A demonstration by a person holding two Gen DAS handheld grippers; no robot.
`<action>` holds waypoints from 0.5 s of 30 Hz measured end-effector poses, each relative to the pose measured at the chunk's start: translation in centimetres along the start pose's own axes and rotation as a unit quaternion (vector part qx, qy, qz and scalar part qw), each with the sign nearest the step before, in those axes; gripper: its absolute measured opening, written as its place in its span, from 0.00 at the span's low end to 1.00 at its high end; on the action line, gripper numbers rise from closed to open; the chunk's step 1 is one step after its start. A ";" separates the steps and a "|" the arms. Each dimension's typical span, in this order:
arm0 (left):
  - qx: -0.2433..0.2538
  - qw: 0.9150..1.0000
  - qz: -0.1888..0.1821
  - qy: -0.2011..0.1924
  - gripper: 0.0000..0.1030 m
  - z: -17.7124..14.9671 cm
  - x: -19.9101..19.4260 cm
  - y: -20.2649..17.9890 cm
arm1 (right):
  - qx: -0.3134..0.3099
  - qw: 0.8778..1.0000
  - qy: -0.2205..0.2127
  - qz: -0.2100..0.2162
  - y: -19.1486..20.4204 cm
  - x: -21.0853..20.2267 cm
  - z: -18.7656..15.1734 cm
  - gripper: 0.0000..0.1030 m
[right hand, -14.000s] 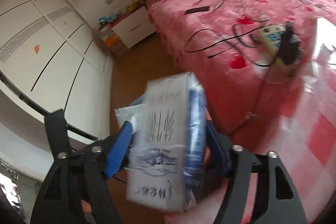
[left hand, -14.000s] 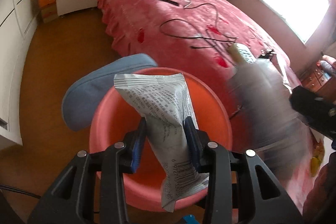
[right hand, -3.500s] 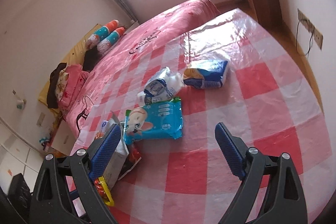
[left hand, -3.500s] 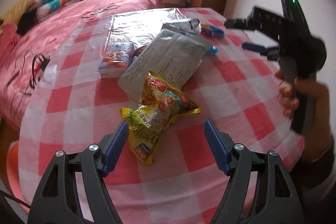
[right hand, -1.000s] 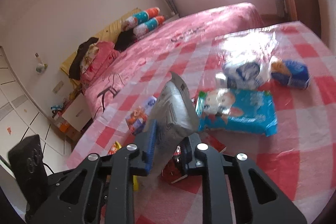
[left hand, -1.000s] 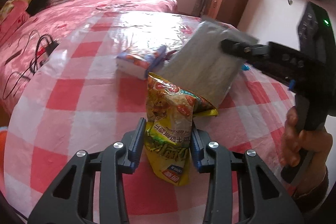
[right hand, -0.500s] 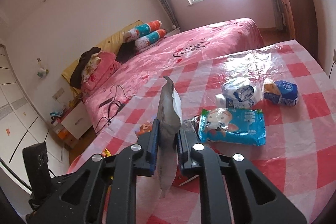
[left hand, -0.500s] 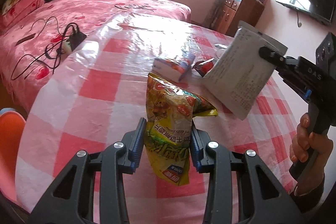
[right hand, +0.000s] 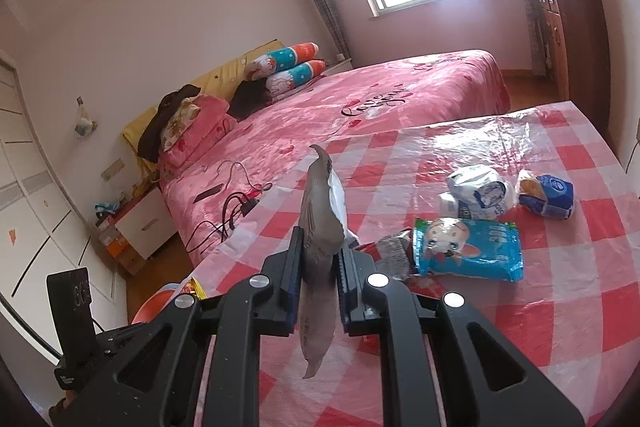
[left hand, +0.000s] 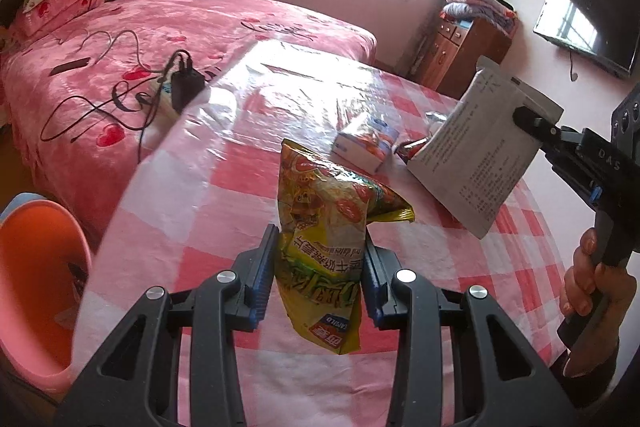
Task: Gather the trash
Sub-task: 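Lift both bags and carry them over the orange bucket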
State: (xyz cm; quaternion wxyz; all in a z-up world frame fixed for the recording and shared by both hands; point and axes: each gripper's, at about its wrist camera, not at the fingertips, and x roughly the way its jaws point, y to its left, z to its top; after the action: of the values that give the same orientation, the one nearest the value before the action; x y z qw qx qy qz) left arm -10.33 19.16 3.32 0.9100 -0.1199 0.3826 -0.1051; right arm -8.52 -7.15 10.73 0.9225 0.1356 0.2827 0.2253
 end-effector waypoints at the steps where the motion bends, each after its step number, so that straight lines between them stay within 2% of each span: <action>1: -0.003 1.000 0.000 -0.003 0.38 0.0 -0.2 0.3 | -0.003 1.000 0.000 0.001 0.3 0.0 0.1 0.16; 8: -0.020 1.000 0.005 -0.024 0.38 0.1 -1.9 2.1 | -0.015 1.000 0.009 0.022 2.7 0.4 0.5 0.16; 15: -0.045 0.998 0.017 -0.046 0.38 0.2 -3.7 5.0 | -0.037 0.998 0.020 0.054 6.9 1.2 0.8 0.16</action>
State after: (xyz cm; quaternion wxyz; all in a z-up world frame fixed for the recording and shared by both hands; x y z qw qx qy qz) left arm -12.24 24.92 4.41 0.9218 -0.1589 0.3471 -0.0669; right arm -9.50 -0.73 13.47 0.9075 0.1120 0.2845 0.2881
